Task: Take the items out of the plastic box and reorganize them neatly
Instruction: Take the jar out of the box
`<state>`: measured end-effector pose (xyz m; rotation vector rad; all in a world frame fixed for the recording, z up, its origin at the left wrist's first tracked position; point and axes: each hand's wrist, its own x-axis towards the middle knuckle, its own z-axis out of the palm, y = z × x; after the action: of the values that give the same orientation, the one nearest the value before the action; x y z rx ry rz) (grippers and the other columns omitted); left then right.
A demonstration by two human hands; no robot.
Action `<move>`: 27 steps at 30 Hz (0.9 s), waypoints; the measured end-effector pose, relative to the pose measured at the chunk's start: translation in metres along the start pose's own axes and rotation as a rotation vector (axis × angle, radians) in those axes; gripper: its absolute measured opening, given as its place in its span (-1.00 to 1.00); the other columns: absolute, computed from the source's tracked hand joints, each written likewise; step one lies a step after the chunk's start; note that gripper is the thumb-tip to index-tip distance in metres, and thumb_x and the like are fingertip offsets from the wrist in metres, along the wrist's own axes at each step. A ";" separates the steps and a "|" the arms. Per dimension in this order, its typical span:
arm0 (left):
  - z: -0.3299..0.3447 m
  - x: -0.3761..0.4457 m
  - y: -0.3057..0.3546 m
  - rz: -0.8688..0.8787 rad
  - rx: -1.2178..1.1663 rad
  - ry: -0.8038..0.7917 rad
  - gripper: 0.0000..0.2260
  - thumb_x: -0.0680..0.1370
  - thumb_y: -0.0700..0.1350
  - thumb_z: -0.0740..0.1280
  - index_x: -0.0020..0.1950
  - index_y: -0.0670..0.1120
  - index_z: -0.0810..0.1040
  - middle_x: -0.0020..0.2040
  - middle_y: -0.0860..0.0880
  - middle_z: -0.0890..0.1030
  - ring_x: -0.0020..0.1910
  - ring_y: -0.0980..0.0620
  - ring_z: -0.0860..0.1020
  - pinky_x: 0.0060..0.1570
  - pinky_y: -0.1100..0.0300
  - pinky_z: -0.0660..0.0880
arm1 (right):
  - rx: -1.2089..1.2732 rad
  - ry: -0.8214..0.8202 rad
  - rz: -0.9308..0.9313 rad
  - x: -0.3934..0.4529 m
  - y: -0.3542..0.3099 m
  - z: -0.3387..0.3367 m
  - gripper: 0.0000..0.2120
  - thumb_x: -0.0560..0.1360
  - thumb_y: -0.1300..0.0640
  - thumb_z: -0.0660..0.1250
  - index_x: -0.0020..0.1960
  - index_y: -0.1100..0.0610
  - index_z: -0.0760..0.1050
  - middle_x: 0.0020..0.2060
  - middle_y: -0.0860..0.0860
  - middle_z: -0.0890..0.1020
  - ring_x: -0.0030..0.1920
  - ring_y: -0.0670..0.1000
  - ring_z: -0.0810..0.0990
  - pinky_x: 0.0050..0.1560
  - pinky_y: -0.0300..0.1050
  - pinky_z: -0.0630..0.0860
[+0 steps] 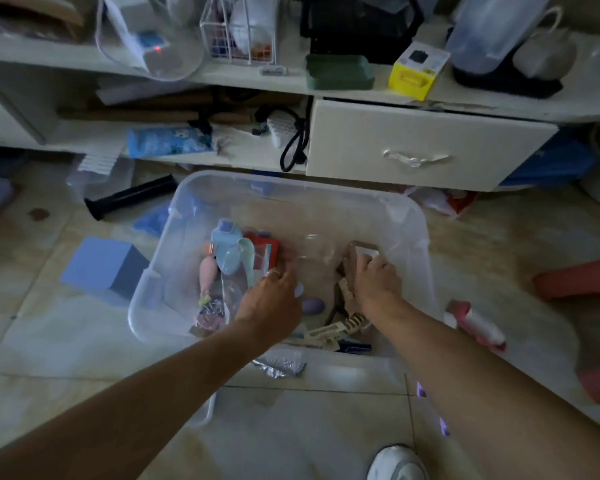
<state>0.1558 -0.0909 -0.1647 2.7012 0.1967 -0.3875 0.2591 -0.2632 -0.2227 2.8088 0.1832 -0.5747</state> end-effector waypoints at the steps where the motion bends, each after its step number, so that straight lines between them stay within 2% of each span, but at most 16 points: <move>1: 0.002 -0.001 -0.001 -0.002 -0.012 -0.012 -0.68 0.57 -0.06 0.22 0.29 -0.15 0.42 0.22 -0.16 0.49 0.12 -0.20 0.54 -0.06 0.03 0.42 | -0.061 0.029 0.001 -0.001 -0.002 0.003 -0.16 0.38 -0.05 0.53 0.44 0.23 0.14 0.35 0.28 0.32 0.27 0.22 0.44 0.21 0.04 0.50; 4: 0.002 -0.006 -0.002 -0.003 -0.042 -0.010 -0.70 0.58 -0.06 0.21 0.28 -0.14 0.43 0.22 -0.16 0.48 0.13 -0.22 0.53 -0.03 0.01 0.42 | -0.086 0.099 0.008 -0.004 -0.008 0.007 -0.27 0.42 0.06 0.49 0.41 0.23 0.18 0.31 0.29 0.35 0.22 0.23 0.47 0.13 0.02 0.53; 7: -0.001 -0.006 -0.004 0.002 -0.071 0.010 -0.70 0.57 -0.08 0.23 0.27 -0.14 0.44 0.21 -0.14 0.49 0.12 -0.18 0.53 -0.04 0.04 0.43 | 0.060 0.155 0.025 -0.011 -0.005 0.002 -0.26 0.33 -0.04 0.56 0.34 0.15 0.24 0.25 0.20 0.36 0.16 0.17 0.44 0.07 -0.03 0.44; 11: -0.010 -0.004 -0.004 0.051 -0.182 0.062 -0.69 0.52 -0.06 0.32 0.20 -0.16 0.41 0.16 -0.15 0.48 0.09 -0.20 0.52 -0.03 -0.01 0.47 | 0.312 0.353 -0.001 -0.026 0.005 -0.028 -0.28 0.29 -0.17 0.53 0.26 0.13 0.29 0.16 0.17 0.44 0.14 0.22 0.43 0.08 0.08 0.40; 12: -0.013 -0.002 -0.004 0.077 -0.209 0.095 -0.64 0.49 -0.05 0.36 0.21 -0.14 0.40 0.17 -0.14 0.47 0.10 -0.18 0.52 -0.01 -0.01 0.48 | 0.382 0.412 -0.033 -0.029 0.009 -0.040 -0.29 0.29 -0.18 0.51 0.26 0.13 0.29 0.12 0.16 0.48 0.12 0.23 0.45 0.06 0.09 0.40; 14: -0.018 0.004 -0.005 0.157 -0.220 0.158 -0.44 0.45 -0.02 0.45 0.38 -0.09 0.33 0.27 -0.11 0.41 0.20 -0.13 0.47 0.08 0.11 0.45 | 0.530 0.462 -0.149 -0.036 0.019 -0.063 -0.39 0.31 -0.19 0.44 0.20 0.09 0.32 0.03 0.08 0.53 0.06 0.17 0.48 0.04 0.06 0.37; 15: -0.022 0.006 -0.004 0.203 -0.221 0.180 -0.31 0.43 0.00 0.48 0.47 -0.07 0.26 0.36 -0.10 0.36 0.29 -0.12 0.42 0.17 0.14 0.41 | 0.631 0.433 -0.219 -0.039 0.022 -0.074 -0.47 0.33 -0.20 0.38 0.16 0.05 0.35 -0.01 0.03 0.55 0.03 0.11 0.50 0.03 0.04 0.37; 17: -0.028 0.013 -0.002 0.243 -0.258 0.160 -0.08 0.37 0.10 0.53 0.57 -0.06 0.09 0.51 -0.10 0.22 0.44 -0.10 0.27 0.37 0.01 0.33 | 0.868 0.298 -0.355 -0.046 0.024 -0.093 -0.61 0.37 -0.21 0.27 0.11 -0.04 0.43 -0.07 -0.08 0.58 -0.04 -0.03 0.55 -0.03 -0.05 0.45; 18: -0.031 0.016 -0.001 0.237 -0.288 0.124 -0.03 0.35 0.12 0.54 0.58 -0.04 0.05 0.53 -0.11 0.21 0.46 -0.11 0.25 0.40 -0.06 0.31 | 0.966 0.236 -0.400 -0.049 0.023 -0.099 -0.65 0.40 -0.21 0.24 0.10 -0.09 0.46 -0.07 -0.13 0.60 -0.06 -0.10 0.57 -0.08 -0.11 0.46; 19: -0.031 0.019 -0.002 0.221 -0.336 0.070 -0.04 0.34 0.10 0.55 0.58 -0.03 0.07 0.50 -0.11 0.27 0.45 -0.10 0.29 0.39 -0.09 0.33 | 1.045 0.196 -0.423 -0.050 0.019 -0.100 -0.67 0.42 -0.23 0.23 0.12 -0.12 0.50 -0.06 -0.15 0.62 -0.05 -0.15 0.59 -0.08 -0.16 0.48; 21: -0.031 0.024 -0.005 0.166 -0.529 -0.084 -0.21 0.34 0.00 0.56 0.48 -0.01 0.26 0.30 -0.07 0.51 0.29 -0.06 0.50 0.25 -0.06 0.50 | 1.196 0.157 -0.436 -0.049 0.008 -0.097 -0.65 0.46 -0.26 0.26 0.16 -0.14 0.55 0.02 -0.17 0.65 0.04 -0.18 0.61 0.01 -0.18 0.52; 23: -0.028 0.024 -0.009 0.060 -0.747 -0.177 -0.40 0.33 -0.10 0.58 0.31 -0.01 0.42 0.12 -0.03 0.60 0.10 -0.01 0.61 0.07 -0.02 0.61 | 1.378 0.064 -0.382 -0.044 -0.005 -0.084 -0.50 0.44 -0.35 0.35 0.28 -0.13 0.51 0.10 -0.14 0.64 0.12 -0.15 0.60 0.14 -0.15 0.51; 25: -0.022 0.021 -0.015 -0.036 -0.876 -0.183 -0.47 0.35 -0.18 0.56 0.26 -0.05 0.46 0.07 -0.04 0.63 0.02 0.03 0.63 -0.02 0.08 0.64 | 1.552 -0.112 -0.259 -0.039 -0.017 -0.069 -0.19 0.27 -0.43 0.44 0.39 -0.05 0.40 0.18 -0.03 0.59 0.14 -0.06 0.61 0.19 -0.09 0.52; 27: -0.017 0.019 -0.021 -0.117 -1.016 -0.197 -0.58 0.41 -0.24 0.51 0.22 -0.10 0.49 0.03 -0.07 0.65 -0.06 0.08 0.65 -0.14 0.22 0.62 | 1.589 -0.223 -0.197 -0.031 -0.023 -0.052 -0.07 0.12 -0.43 0.55 0.35 -0.03 0.42 0.21 0.00 0.59 0.17 0.02 0.61 0.24 0.04 0.54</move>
<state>0.1735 -0.0636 -0.1630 1.6502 0.3723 -0.4288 0.2460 -0.2292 -0.1700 4.1373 -0.1418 -1.6236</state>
